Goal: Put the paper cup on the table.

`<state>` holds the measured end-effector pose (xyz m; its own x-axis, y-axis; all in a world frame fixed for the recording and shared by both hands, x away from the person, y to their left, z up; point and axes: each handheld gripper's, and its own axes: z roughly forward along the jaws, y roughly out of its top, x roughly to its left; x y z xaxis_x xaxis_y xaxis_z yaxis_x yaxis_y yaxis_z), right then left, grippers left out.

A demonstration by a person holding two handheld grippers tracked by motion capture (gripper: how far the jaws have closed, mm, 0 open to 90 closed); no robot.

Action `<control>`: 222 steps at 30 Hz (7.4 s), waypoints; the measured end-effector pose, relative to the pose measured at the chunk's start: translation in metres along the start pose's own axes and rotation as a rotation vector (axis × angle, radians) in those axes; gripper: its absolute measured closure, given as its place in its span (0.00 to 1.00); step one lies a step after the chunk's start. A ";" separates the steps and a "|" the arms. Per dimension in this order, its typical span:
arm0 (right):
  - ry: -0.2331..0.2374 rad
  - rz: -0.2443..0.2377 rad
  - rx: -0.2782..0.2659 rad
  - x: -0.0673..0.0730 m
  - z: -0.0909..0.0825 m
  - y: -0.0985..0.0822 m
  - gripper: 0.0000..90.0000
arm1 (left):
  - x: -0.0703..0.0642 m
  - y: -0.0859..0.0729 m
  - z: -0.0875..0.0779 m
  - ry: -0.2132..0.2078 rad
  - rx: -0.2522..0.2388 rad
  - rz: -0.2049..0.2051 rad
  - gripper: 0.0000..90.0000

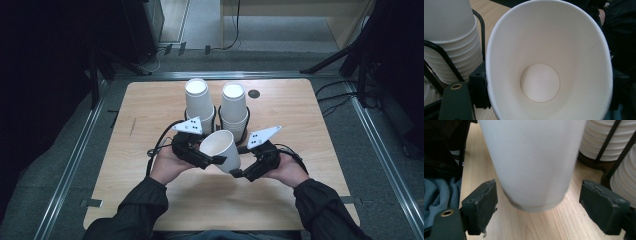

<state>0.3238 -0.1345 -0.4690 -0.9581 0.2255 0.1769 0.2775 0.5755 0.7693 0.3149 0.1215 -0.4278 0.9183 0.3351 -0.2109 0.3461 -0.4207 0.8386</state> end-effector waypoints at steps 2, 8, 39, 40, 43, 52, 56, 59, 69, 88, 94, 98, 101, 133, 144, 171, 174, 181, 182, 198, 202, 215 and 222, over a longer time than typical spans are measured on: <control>-0.005 0.005 0.002 0.000 -0.002 -0.001 0.17 | 0.002 -0.001 0.000 -0.026 0.008 -0.003 0.22; -0.005 0.010 0.015 0.000 -0.005 -0.003 0.17 | 0.003 -0.003 0.000 -0.007 0.052 0.014 0.22; -0.134 0.057 -0.003 -0.007 -0.024 -0.015 0.17 | 0.008 -0.015 -0.009 0.101 0.157 0.057 0.21; -0.138 0.063 0.001 -0.007 -0.025 -0.015 0.17 | 0.008 -0.016 -0.010 0.108 0.160 0.055 0.21; -0.153 0.066 0.011 -0.010 -0.024 -0.015 0.17 | 0.008 -0.018 -0.014 0.117 0.163 0.047 0.21; -0.150 0.059 -0.011 -0.018 -0.026 -0.014 0.22 | 0.014 -0.028 -0.028 0.144 0.165 0.005 0.21; -0.150 0.057 -0.003 -0.020 -0.025 -0.015 0.22 | 0.017 -0.033 -0.035 0.155 0.166 -0.013 0.21; -0.133 0.080 -0.033 -0.024 -0.024 -0.015 0.22 | 0.018 -0.036 -0.041 0.171 0.158 -0.014 0.21; -0.172 0.098 0.006 -0.034 -0.019 -0.016 0.23 | 0.027 -0.048 -0.060 0.214 0.156 -0.068 0.21; -0.191 0.135 0.036 -0.036 -0.012 -0.017 0.23 | 0.060 -0.068 -0.093 0.311 0.159 -0.174 0.20; -0.193 0.130 0.033 -0.033 -0.007 -0.016 0.23 | 0.069 -0.068 -0.105 0.336 0.159 -0.182 0.20; -0.188 0.137 0.011 -0.031 -0.009 -0.017 0.23 | 0.075 -0.069 -0.109 0.348 0.149 -0.185 0.19; -0.199 0.143 0.019 -0.031 -0.011 -0.020 0.23 | 0.081 -0.070 -0.110 0.345 0.149 -0.180 0.19; -0.248 0.152 0.051 -0.025 -0.023 -0.038 0.23 | 0.137 -0.089 -0.131 0.494 0.189 -0.250 0.17; -0.246 0.135 0.070 -0.025 -0.019 -0.039 0.23 | 0.151 -0.103 -0.149 0.618 0.186 -0.280 0.16; -0.255 0.141 0.051 -0.025 -0.024 -0.038 0.23 | 0.152 -0.107 -0.138 0.586 0.204 -0.242 0.03; -0.255 0.139 0.049 -0.025 -0.025 -0.037 0.23 | 0.153 -0.108 -0.139 0.569 0.195 -0.256 0.00; -0.257 0.138 0.048 -0.025 -0.026 -0.038 0.23 | 0.153 -0.104 -0.147 0.537 0.167 -0.291 0.00; -0.258 0.138 0.048 -0.025 -0.026 -0.038 0.23 | 0.153 -0.103 -0.148 0.533 0.163 -0.296 0.00; -0.245 0.119 0.067 -0.024 -0.024 -0.038 0.23 | 0.140 -0.078 -0.169 0.572 0.154 -0.294 0.00; -0.245 0.116 0.065 -0.024 -0.025 -0.038 0.23 | 0.138 -0.078 -0.179 0.569 0.124 -0.325 0.00; -0.223 0.103 0.084 -0.024 -0.020 -0.034 0.23 | 0.117 -0.061 -0.181 0.583 0.109 -0.363 0.00; -0.225 0.101 0.076 -0.025 -0.020 -0.033 0.23 | 0.105 -0.049 -0.166 0.580 0.121 -0.320 0.00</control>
<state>0.3374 -0.1755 -0.4866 -0.8876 0.4490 0.1026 0.3835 0.5970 0.7046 0.3620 0.3176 -0.4077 0.5264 0.8435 -0.1073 0.6342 -0.3054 0.7103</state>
